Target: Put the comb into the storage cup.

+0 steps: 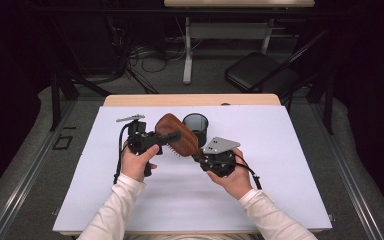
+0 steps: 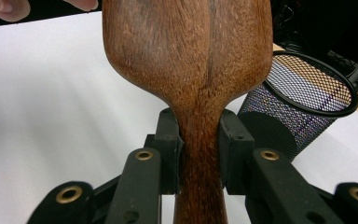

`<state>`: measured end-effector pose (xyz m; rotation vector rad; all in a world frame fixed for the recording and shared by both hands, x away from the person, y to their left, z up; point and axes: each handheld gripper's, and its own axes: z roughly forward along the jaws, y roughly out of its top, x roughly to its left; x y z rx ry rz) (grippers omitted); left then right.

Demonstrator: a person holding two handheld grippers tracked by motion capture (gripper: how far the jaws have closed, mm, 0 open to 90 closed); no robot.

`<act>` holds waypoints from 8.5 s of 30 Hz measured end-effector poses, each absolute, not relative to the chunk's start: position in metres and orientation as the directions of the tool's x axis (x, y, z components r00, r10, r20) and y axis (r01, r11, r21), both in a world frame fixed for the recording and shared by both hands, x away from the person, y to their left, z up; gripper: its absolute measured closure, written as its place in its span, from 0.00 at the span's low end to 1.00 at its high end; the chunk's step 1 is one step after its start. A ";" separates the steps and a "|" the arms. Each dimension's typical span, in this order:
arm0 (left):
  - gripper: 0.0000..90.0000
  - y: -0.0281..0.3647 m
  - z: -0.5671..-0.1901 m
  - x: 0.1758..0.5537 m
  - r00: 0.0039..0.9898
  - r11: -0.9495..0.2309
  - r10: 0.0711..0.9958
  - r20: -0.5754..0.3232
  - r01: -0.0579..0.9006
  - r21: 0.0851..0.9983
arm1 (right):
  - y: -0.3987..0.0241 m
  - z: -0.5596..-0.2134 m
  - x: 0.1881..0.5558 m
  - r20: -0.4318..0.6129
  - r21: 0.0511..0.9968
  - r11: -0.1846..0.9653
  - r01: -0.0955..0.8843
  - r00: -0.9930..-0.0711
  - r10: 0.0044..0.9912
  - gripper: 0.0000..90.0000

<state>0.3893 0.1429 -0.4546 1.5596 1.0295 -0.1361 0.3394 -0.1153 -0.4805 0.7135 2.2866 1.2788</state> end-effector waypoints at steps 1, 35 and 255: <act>0.17 0.142 -0.455 0.389 0.601 0.092 0.523 -0.604 0.665 0.741 | -0.115 -0.481 0.339 -0.113 0.869 0.442 0.224 -0.779 0.617 0.81; 0.42 0.147 -0.460 0.390 0.549 0.147 0.531 -0.646 0.691 0.708 | -0.109 -0.488 0.336 -0.173 0.864 0.471 0.179 -0.772 0.612 0.81; 0.54 0.204 -0.379 0.435 0.298 0.342 0.661 -0.689 0.697 0.630 | -0.134 -0.494 0.354 -0.008 0.852 0.395 0.342 -0.748 0.664 0.29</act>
